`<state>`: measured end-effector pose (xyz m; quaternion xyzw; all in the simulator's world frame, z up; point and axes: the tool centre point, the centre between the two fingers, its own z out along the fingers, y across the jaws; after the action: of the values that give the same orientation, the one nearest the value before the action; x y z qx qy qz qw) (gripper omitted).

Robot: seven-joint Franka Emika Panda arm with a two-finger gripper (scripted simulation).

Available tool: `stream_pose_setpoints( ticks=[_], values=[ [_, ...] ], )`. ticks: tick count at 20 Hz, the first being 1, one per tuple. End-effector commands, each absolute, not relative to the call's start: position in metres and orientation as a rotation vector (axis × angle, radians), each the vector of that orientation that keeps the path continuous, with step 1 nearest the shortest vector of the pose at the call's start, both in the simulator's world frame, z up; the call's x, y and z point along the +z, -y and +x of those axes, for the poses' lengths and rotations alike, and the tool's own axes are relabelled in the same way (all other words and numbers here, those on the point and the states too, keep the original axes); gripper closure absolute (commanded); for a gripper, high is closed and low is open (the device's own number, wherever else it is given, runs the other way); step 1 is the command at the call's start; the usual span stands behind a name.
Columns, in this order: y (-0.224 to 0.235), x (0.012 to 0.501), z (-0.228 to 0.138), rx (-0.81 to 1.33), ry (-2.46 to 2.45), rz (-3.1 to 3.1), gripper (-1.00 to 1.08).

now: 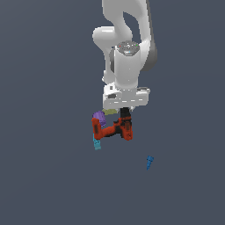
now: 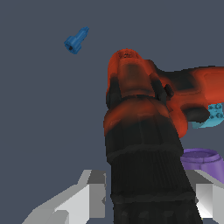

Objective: Pick up a designated object from a clutter of objects.

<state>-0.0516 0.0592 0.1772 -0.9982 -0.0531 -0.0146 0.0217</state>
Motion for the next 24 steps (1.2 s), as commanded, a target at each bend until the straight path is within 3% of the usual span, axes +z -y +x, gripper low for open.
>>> stream_pose_setpoints(
  ticks=[1,14,24],
  values=[
    [-0.048,0.203,-0.055,-0.058,0.166,-3.092,1.08],
    [0.016,0.320,-0.081,-0.058,0.164,-3.091,1.08],
    [0.046,0.374,-0.090,-0.058,0.163,-3.094,1.08]
  ],
)
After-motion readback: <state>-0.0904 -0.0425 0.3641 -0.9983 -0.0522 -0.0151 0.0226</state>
